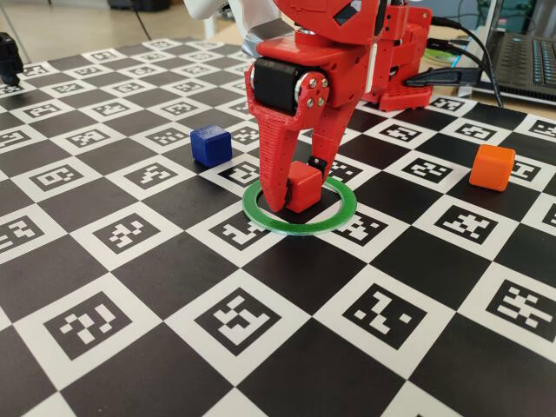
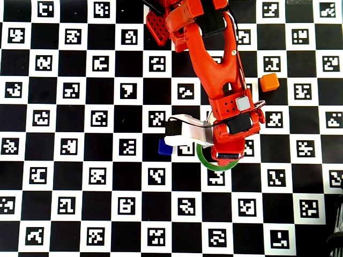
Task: Grab the red cube then put it in the green circle then put the blue cube on top and finally the orange cube on top
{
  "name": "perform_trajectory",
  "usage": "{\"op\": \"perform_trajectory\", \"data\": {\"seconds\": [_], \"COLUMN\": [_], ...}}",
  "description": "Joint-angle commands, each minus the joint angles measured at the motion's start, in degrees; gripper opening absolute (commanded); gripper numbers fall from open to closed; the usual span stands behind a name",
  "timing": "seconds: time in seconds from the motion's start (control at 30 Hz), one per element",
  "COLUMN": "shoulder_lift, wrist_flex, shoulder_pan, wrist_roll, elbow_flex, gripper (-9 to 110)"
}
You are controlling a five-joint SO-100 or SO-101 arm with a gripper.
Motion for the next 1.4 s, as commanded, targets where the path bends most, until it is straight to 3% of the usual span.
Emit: {"op": "perform_trajectory", "data": {"seconds": [0.0, 0.43, 0.67, 0.97, 1.37], "shoulder_lift": [2.1, 3.9, 6.4, 12.5, 22.0], "wrist_flex": [0.6, 5.4, 15.5, 27.9, 32.5], "shoulder_pan": [0.6, 0.6, 3.0, 12.2, 27.1], "wrist_roll": [-0.4, -0.4, -2.5, -11.0, -26.3], "elbow_flex": [-0.5, -4.0, -15.0, -25.8, -16.3], "gripper": [32, 36, 39, 40, 47]}}
